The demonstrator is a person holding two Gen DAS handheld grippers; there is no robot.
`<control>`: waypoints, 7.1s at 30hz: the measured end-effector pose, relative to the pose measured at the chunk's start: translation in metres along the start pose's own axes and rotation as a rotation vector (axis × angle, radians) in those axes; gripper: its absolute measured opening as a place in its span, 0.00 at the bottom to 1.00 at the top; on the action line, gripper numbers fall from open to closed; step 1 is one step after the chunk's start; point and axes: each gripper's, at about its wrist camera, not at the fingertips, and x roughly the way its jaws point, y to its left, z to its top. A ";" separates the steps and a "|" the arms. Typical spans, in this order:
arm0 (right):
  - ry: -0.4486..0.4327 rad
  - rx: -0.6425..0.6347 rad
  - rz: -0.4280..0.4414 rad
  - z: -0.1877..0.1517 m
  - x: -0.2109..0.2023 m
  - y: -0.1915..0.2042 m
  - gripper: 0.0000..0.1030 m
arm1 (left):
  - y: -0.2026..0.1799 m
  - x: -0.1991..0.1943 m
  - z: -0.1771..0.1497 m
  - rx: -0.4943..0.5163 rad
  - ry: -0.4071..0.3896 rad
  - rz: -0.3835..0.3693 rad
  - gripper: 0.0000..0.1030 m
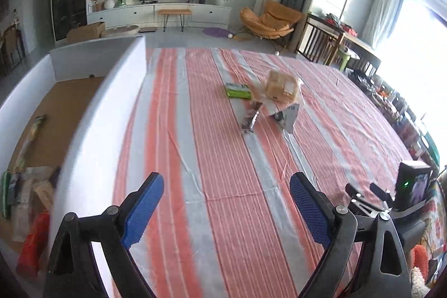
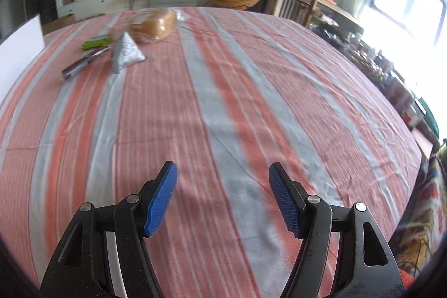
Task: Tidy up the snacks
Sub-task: 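Bring both grippers back over the remaining snacks on the table, then move the left gripper over the brown wrapped sausage and lower onto it, then close the left gripper on the brown sausage while the right gripper grasps the silver triangle pack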
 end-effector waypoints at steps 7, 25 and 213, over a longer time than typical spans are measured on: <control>-0.004 0.006 -0.013 0.001 0.004 0.000 0.69 | -0.016 0.075 -0.014 0.057 0.093 0.094 0.88; 0.038 0.106 0.066 -0.005 0.011 -0.013 0.84 | -0.003 0.104 -0.025 0.063 0.121 0.173 1.00; 0.153 0.118 0.681 0.107 0.057 0.050 0.33 | 0.001 0.066 -0.002 0.033 0.154 -0.015 0.18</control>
